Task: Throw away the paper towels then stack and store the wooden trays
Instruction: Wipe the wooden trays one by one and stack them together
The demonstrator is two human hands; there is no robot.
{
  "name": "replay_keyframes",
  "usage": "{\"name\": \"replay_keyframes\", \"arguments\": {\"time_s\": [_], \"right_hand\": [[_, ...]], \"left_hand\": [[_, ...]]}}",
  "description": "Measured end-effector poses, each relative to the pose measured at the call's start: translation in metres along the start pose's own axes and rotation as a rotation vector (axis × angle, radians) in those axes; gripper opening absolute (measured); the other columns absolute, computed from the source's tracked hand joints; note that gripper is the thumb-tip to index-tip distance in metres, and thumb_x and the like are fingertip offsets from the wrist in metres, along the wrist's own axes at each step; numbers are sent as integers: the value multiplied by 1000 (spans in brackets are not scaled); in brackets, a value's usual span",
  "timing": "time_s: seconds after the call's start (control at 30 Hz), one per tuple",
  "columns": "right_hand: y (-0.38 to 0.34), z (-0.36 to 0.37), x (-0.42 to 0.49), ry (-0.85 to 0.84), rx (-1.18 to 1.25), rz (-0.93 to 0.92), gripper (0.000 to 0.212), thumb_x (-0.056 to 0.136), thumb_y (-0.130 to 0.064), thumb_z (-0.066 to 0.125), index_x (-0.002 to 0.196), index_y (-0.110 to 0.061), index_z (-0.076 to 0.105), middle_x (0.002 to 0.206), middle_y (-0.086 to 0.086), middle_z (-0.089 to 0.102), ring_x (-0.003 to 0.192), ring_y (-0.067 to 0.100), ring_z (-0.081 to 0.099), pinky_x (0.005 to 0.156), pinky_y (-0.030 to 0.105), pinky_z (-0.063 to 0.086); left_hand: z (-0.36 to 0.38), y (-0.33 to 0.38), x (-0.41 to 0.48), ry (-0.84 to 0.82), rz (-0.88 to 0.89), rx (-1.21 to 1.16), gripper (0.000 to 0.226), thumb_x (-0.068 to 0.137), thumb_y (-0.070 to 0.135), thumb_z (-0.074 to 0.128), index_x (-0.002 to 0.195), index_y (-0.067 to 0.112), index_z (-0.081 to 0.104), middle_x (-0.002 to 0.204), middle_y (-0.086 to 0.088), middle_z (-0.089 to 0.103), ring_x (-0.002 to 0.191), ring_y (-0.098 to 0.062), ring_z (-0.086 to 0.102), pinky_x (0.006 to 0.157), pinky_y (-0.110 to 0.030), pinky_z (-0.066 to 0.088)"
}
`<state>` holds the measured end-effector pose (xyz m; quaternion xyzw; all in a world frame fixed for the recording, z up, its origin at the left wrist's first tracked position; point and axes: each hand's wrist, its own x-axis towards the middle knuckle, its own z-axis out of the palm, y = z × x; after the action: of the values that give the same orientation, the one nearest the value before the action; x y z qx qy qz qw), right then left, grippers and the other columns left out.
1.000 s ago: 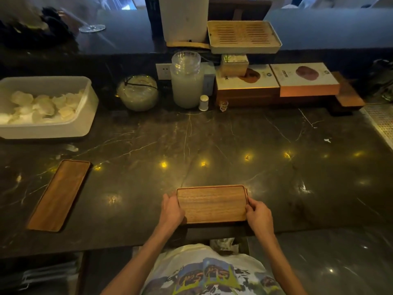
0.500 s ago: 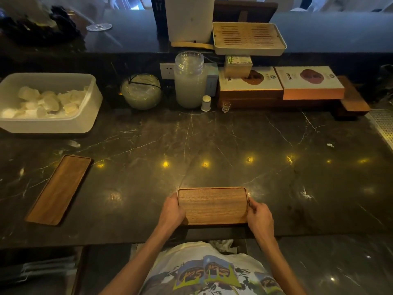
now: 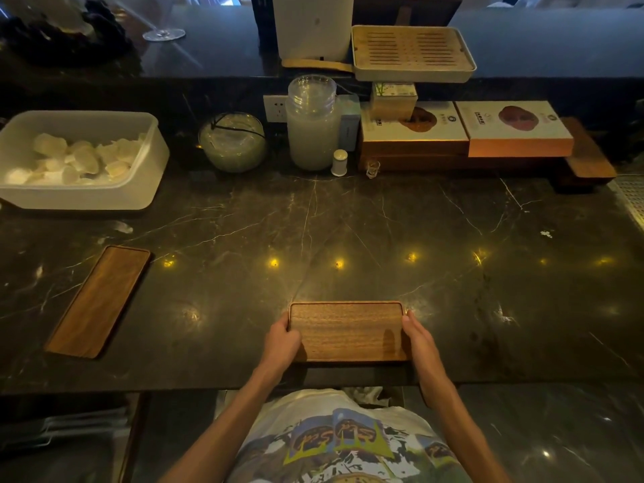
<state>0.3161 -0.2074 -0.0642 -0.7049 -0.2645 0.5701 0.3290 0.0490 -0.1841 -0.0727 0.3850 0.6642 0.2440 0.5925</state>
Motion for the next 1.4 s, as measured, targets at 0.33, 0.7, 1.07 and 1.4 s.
{"name": "replay_keyframes", "arguments": {"time_s": [0.33,0.7,1.07,1.4], "right_hand": [[-3,-2,-3,-44,8,-66,27,100,-33,47,121,-44,58,110,-9,72,103,12,67,91,37,53],[-9,9,-5,56,-392,-231,40,94,-23,60,129,-35,46,129,-4,59,125,22,55,105,49,46],[-43,130,2,-30,-1340,-532,76,93,-60,40,155,-35,2,165,6,-1,149,33,-13,118,57,-5],[-119,302,-6,-351,-1313,-823,70,93,-57,46,153,-31,22,158,-1,32,148,27,21,120,47,14]], "left_hand": [[1,1,2,12,-8,44,36,93,6,52,120,28,60,108,4,70,97,-8,67,75,-24,57],[-6,8,-7,-29,95,110,50,88,11,66,128,33,46,107,16,63,100,2,60,88,-27,54],[-80,-6,-15,121,156,853,63,99,36,43,153,33,11,164,-11,1,149,-37,-7,117,-62,-5],[-260,-9,-23,440,19,704,59,100,34,41,153,23,17,161,-10,16,150,-33,8,117,-62,11]]}}
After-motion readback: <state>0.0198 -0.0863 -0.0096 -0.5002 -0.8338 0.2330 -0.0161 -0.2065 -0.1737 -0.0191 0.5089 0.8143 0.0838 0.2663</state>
